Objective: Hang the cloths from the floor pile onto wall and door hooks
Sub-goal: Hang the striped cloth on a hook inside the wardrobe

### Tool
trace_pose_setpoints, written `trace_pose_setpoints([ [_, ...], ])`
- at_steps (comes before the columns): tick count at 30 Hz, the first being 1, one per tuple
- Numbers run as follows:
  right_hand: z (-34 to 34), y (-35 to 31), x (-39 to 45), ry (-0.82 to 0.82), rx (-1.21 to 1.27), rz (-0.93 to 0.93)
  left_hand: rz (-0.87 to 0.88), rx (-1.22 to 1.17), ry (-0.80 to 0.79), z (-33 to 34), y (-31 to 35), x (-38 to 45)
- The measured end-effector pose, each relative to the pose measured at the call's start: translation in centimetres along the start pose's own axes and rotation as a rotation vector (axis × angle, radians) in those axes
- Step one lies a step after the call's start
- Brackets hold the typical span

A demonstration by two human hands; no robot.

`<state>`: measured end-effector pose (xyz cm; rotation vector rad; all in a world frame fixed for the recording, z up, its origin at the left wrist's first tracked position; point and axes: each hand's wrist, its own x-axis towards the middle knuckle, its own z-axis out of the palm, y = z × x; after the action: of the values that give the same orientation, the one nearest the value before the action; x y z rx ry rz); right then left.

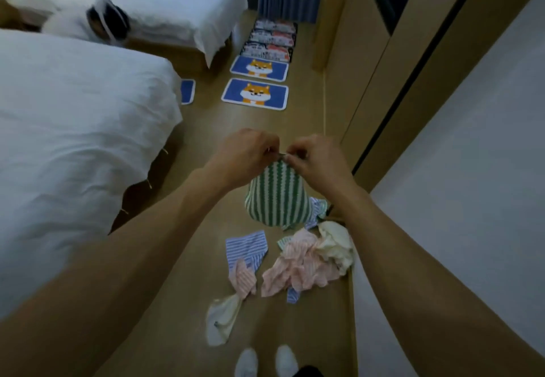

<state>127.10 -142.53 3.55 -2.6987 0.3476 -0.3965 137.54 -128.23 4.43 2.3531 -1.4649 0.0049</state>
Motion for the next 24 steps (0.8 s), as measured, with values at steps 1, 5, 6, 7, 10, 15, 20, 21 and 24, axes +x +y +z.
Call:
trace_pose_setpoints([
  [1,-0.6,-1.0,0.1,0.013,0.023,-0.028,-0.003,-0.012,0.026,-1.1,0.1,-0.6],
  [5,-2.3,-4.4,0.6,0.044,0.088,-0.139,-0.041,-0.021,0.120,-4.7,0.1,-3.0],
  [6,-2.6,-5.2,0.8,0.045,0.099,-0.162,-0.061,-0.022,0.135,-5.4,0.1,-3.7],
  [7,-2.8,-6.0,1.0,0.047,0.108,-0.191,-0.081,-0.019,0.161,-6.2,0.2,-4.5],
  [10,-3.2,-8.4,1.2,0.046,0.115,-0.271,-0.167,-0.008,0.246,-8.1,0.8,-6.9],
  [15,-3.1,-11.6,0.4,-0.005,0.161,-0.384,-0.338,0.094,0.340,-9.4,2.3,-11.6],
  [20,-2.5,-14.5,-1.7,-0.065,0.186,-0.504,-0.537,0.215,0.415,-9.5,4.4,-16.9],
  [21,-2.3,-15.2,-2.3,-0.078,0.195,-0.532,-0.570,0.237,0.426,-9.5,4.8,-18.1],
  [24,-1.9,-17.7,-4.1,-0.114,0.230,-0.623,-0.673,0.289,0.462,-9.8,6.1,-21.8],
])
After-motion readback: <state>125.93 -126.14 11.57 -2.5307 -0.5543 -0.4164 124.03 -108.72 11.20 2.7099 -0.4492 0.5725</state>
